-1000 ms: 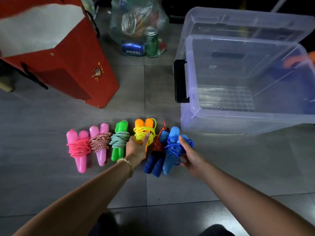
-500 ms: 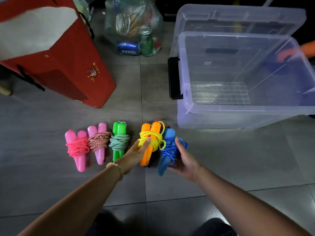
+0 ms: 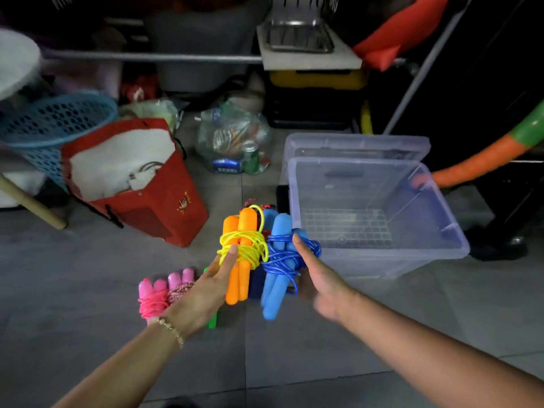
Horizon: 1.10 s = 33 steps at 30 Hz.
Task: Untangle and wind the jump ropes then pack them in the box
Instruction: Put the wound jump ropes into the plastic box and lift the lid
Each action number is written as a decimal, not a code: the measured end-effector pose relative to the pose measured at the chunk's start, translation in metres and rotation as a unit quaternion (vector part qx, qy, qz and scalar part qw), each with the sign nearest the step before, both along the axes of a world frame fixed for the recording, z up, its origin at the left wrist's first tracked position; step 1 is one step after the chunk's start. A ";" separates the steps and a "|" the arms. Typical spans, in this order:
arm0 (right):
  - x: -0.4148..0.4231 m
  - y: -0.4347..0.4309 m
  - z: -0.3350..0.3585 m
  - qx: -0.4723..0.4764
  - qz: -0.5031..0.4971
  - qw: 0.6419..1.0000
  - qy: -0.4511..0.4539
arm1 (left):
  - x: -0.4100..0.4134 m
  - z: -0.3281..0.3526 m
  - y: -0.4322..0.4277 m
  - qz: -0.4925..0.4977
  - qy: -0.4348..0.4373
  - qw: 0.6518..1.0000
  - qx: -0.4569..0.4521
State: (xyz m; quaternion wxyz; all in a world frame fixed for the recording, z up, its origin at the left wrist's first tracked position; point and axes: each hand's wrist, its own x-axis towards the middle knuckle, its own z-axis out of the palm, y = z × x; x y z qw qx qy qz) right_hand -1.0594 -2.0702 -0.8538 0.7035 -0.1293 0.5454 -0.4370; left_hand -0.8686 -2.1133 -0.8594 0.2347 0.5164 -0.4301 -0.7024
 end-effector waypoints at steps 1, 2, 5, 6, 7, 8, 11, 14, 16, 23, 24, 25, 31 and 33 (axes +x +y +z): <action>-0.005 -0.003 0.022 -0.022 -0.007 1.000 0.004 | -0.008 0.019 -0.003 0.012 0.003 0.999 -0.029; -0.010 -0.006 0.043 -0.046 -0.010 0.999 0.005 | -0.018 0.042 -0.004 0.005 0.003 0.997 -0.071; -0.029 -0.007 0.099 -0.100 -0.032 0.994 0.012 | -0.047 0.093 -0.011 -0.008 0.013 0.989 -0.146; -0.040 -0.008 0.112 -0.115 -0.043 0.992 0.021 | -0.059 0.107 -0.015 -0.009 0.004 0.987 -0.159; -0.053 -0.009 0.124 -0.125 -0.060 0.990 0.036 | -0.072 0.117 -0.020 -0.011 -0.002 0.985 -0.171; -0.067 -0.009 0.132 -0.133 -0.073 0.987 0.044 | -0.088 0.127 -0.023 -0.008 0.000 0.984 -0.178; -0.111 -0.009 0.150 -0.144 -0.111 0.981 0.068 | -0.140 0.137 -0.034 -0.035 -0.002 0.986 -0.160; -0.163 -0.020 0.144 -0.164 -0.138 0.975 0.067 | -0.189 0.126 -0.046 -0.062 0.010 0.989 -0.134; -0.194 -0.035 0.129 -0.151 -0.141 0.973 0.099 | -0.219 0.101 -0.063 -0.075 0.016 0.989 -0.123; -0.277 -0.100 -0.026 -0.027 -0.087 0.990 0.107 | -0.301 -0.048 -0.120 -0.054 -0.017 0.998 -0.035; -0.280 -0.105 -0.048 -0.005 -0.081 0.991 0.105 | -0.307 -0.073 -0.126 -0.049 -0.024 0.998 -0.028; -0.284 -0.109 -0.070 0.017 -0.078 0.991 0.104 | -0.313 -0.092 -0.130 -0.046 -0.033 0.998 -0.031; -0.311 -0.108 -0.151 0.112 -0.046 0.990 0.077 | -0.326 -0.180 -0.129 -0.118 0.026 0.992 -0.039; -0.311 -0.105 -0.163 0.138 -0.015 0.988 0.074 | -0.323 -0.196 -0.122 -0.141 0.050 0.989 -0.013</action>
